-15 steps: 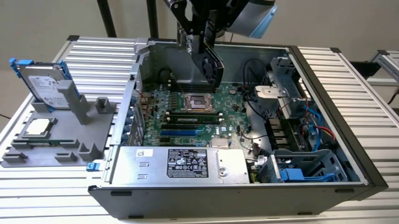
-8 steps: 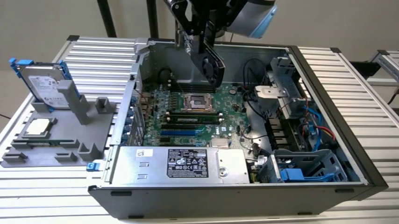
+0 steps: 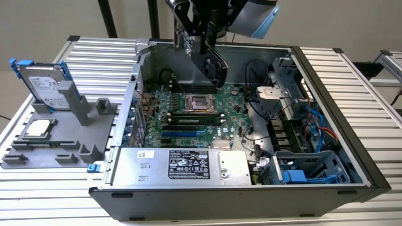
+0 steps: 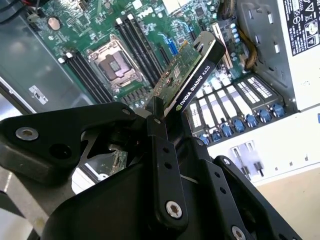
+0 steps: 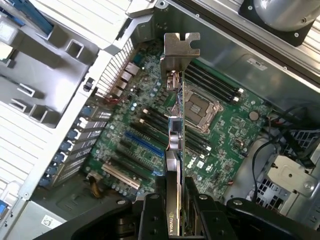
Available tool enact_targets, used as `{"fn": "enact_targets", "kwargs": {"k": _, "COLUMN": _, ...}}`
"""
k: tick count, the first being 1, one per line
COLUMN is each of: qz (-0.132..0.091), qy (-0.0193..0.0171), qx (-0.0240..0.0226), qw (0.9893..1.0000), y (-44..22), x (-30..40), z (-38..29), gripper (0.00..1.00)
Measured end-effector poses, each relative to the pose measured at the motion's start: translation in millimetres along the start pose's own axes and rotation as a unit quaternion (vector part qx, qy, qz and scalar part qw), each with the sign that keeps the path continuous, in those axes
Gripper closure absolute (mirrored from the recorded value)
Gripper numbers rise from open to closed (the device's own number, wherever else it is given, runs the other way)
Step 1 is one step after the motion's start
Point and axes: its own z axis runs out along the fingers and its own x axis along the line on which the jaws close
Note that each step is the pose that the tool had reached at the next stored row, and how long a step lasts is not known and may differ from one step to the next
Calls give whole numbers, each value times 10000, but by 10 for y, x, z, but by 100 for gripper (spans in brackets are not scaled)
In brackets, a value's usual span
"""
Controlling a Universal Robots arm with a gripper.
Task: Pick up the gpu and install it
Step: 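Insert the gpu into the slot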
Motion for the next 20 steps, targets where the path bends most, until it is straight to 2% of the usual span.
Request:
{"fn": "enact_targets", "kwargs": {"k": 10, "qz": -332, "qy": 23, "qx": -7, "qw": 9994, "y": 0, "x": 1, "z": 0, "gripper": 100}}
{"fn": "enact_targets", "kwargs": {"k": 20, "qz": -653, "qy": 46, "qx": -13, "qw": 9979, "y": 1, "x": 1, "z": 0, "gripper": 100}}
